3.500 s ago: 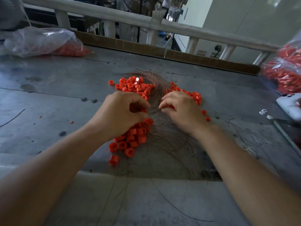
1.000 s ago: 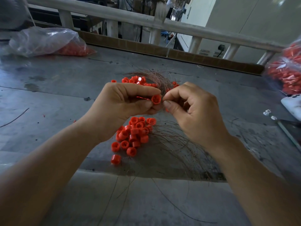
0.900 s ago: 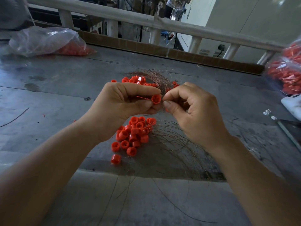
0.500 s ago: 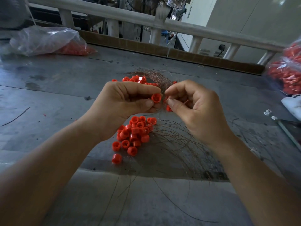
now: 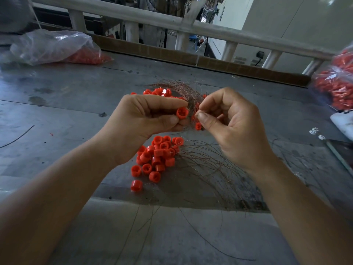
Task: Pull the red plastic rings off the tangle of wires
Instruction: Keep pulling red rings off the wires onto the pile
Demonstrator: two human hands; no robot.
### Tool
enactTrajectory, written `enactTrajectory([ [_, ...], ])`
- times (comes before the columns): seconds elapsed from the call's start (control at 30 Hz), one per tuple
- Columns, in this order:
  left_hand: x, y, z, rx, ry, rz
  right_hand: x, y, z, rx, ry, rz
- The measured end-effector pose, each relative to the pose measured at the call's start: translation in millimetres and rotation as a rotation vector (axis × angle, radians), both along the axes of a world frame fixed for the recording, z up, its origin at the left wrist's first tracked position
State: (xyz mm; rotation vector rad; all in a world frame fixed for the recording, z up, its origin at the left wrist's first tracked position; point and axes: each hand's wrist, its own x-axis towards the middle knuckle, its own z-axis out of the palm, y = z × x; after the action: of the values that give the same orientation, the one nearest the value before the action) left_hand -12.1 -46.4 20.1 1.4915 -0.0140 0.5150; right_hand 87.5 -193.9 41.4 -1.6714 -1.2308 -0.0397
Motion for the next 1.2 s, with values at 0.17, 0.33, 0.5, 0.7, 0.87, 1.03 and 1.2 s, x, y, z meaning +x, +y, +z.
enactTrajectory([
  [0.17, 0.0, 0.6, 0.1, -0.018, 0.003, 0.001, 0.1, -0.5, 1.2, 0.030, 0.015, -0.006],
  [0.33, -0.9, -1.8, 0.3, 0.002, 0.006, 0.007, -1.6, 0.6, -0.9, -0.002, 0.010, 0.011],
  [0.5, -1.6, -2.8, 2.1, 0.017, -0.002, 0.008, -1.9, 0.5, -0.8, 0.004, 0.030, 0.010],
  [0.7, -2.1, -4.5, 3.3, 0.024, -0.001, 0.010, -2.0, 0.9, -0.9, 0.002, 0.031, 0.005],
  [0.87, -2.3, -5.5, 4.5, 0.048, 0.010, 0.026, -2.1, 1.3, -0.5, 0.005, 0.024, -0.004],
  [1.03, -2.6, -6.4, 4.7, 0.028, 0.007, 0.022, -2.5, 0.8, 0.2, -0.004, 0.023, -0.001],
  [1.2, -2.8, -6.7, 5.0, 0.034, 0.009, 0.027, -2.8, 0.7, 0.3, -0.008, 0.024, 0.001],
])
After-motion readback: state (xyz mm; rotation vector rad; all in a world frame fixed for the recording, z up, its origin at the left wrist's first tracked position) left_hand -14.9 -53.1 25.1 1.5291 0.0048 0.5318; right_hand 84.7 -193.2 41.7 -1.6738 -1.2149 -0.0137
